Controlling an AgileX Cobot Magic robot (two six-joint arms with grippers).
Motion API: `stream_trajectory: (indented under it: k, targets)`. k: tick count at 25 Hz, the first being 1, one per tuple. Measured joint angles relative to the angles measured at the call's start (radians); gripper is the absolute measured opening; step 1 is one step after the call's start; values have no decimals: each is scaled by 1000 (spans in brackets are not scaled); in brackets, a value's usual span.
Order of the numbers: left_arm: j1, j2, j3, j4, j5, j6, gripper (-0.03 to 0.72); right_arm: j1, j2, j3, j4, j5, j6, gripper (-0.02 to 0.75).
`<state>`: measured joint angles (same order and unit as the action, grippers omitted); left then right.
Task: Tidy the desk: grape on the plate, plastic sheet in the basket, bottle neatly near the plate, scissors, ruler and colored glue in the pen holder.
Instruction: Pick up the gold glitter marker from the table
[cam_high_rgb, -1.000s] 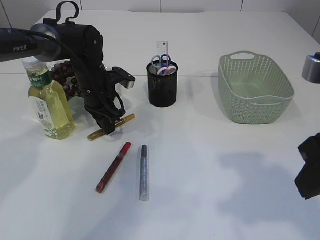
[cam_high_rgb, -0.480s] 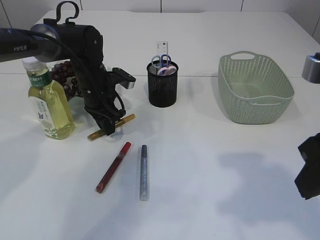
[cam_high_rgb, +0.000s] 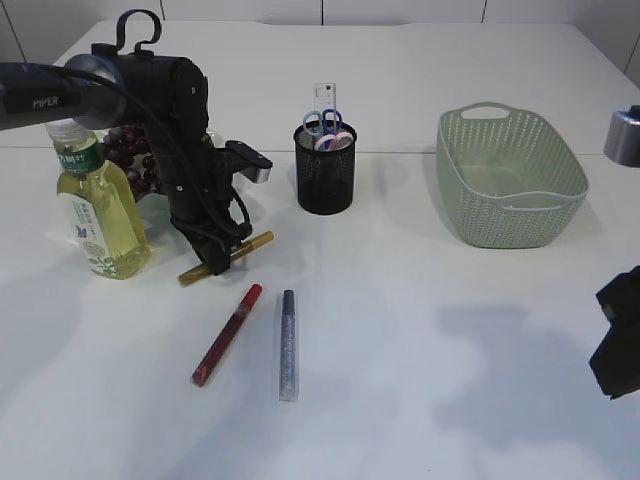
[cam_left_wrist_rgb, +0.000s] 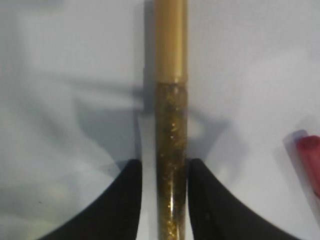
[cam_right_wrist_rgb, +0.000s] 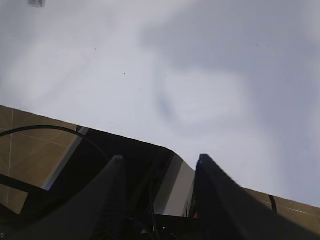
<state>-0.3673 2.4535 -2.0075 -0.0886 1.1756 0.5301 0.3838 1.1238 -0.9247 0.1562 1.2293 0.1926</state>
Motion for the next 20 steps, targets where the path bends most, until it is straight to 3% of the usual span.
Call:
stream_trajectory:
  k: [7, 20]
  targets:
    - [0, 0, 0, 0, -2, 0, 113, 0, 0, 0, 0, 2, 0, 364]
    - [0, -43, 0, -59, 34, -52, 104, 0, 0, 0, 0, 2, 0, 364]
